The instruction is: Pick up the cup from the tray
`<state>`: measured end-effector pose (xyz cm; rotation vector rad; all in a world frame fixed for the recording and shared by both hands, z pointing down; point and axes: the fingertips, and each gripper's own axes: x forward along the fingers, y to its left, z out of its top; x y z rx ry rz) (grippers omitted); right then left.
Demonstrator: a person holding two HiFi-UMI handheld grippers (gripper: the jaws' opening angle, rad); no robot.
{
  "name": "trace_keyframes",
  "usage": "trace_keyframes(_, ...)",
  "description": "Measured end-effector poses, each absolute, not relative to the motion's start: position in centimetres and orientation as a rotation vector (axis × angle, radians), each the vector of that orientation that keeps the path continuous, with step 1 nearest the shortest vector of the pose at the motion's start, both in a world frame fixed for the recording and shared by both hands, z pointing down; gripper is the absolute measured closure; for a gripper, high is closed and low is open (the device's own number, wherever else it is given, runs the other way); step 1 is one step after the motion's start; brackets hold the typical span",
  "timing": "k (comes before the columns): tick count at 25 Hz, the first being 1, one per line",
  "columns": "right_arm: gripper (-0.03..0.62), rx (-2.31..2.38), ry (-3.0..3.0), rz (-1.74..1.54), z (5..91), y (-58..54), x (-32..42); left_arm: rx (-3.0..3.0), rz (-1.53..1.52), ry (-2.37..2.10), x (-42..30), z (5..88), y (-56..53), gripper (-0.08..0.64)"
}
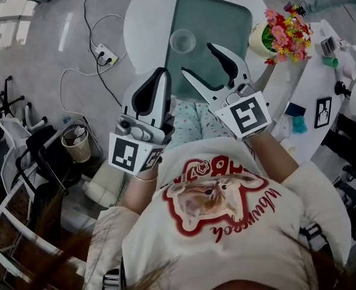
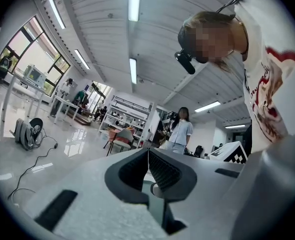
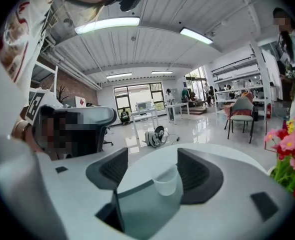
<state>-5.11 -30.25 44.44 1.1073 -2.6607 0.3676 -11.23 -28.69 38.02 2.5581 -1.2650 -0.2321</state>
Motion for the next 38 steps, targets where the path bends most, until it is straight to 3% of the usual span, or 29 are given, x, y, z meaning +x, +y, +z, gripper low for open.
trace_keyframes(38,0.281,1.092,-2.348,0.511,56.5,-33.1,-7.2,2.459,-0.184,-1.266,-13.5,44.3,-27.2,0.545)
